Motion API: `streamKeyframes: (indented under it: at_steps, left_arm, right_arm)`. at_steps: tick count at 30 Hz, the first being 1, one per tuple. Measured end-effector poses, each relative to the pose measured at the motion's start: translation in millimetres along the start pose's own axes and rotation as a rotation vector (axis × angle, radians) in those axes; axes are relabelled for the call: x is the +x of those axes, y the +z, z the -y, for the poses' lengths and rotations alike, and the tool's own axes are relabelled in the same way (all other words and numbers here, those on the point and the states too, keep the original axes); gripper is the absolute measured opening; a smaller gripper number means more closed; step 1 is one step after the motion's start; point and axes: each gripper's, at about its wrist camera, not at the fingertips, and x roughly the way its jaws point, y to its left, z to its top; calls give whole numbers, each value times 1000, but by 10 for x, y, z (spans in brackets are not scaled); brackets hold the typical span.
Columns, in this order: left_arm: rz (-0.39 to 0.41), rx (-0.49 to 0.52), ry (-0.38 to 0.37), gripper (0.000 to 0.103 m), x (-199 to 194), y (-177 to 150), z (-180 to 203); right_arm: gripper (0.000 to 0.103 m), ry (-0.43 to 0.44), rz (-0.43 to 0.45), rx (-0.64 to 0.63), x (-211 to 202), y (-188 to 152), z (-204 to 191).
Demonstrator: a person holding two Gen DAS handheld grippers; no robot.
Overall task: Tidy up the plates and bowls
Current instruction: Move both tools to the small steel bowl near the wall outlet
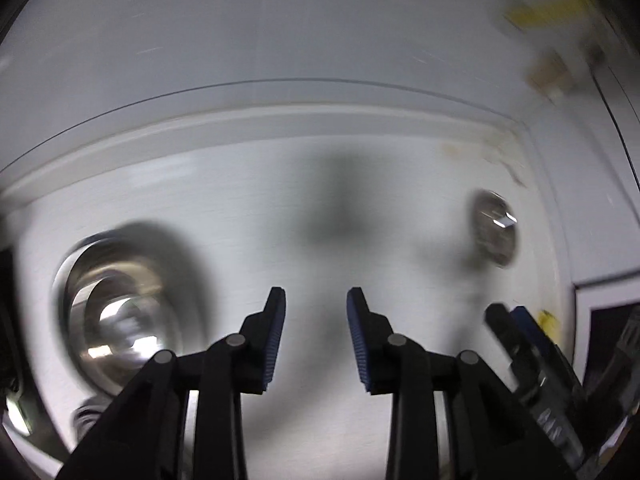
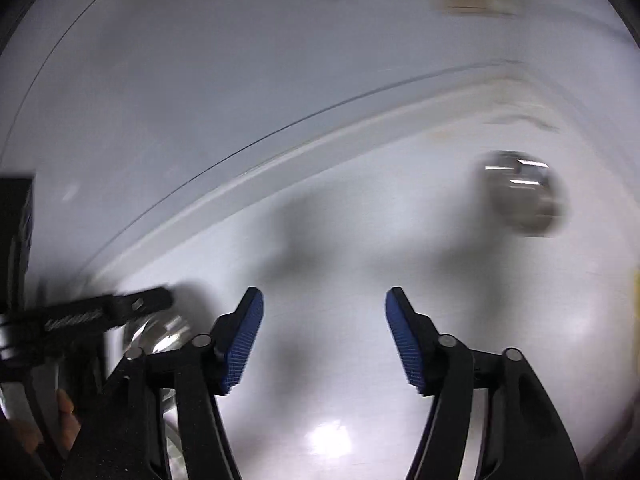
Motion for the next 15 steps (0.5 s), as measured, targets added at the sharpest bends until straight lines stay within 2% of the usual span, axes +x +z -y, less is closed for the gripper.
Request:
streamKeyframes:
  at_steps: [4, 6, 10, 13, 15]
  left_arm:
    - [-65, 101, -38, 31, 483, 116, 932]
    - [-85, 137, -38, 31, 704, 14, 1259]
    - [-109, 204, -36, 31, 1108, 21, 1956]
    - [-120, 213, -9, 31, 1357, 94, 2227]
    - [-99, 209, 15, 31, 1463, 127, 2344]
  right_arm:
    - [68, -108, 12, 196, -91, 182, 1168]
    - [68, -129, 8, 269, -81, 232, 1600]
    - [68, -157, -8, 349, 45, 357, 2211]
    - [68, -134, -6, 390, 162, 447, 2471]
    - [68, -100, -5, 411, 277, 513, 2590]
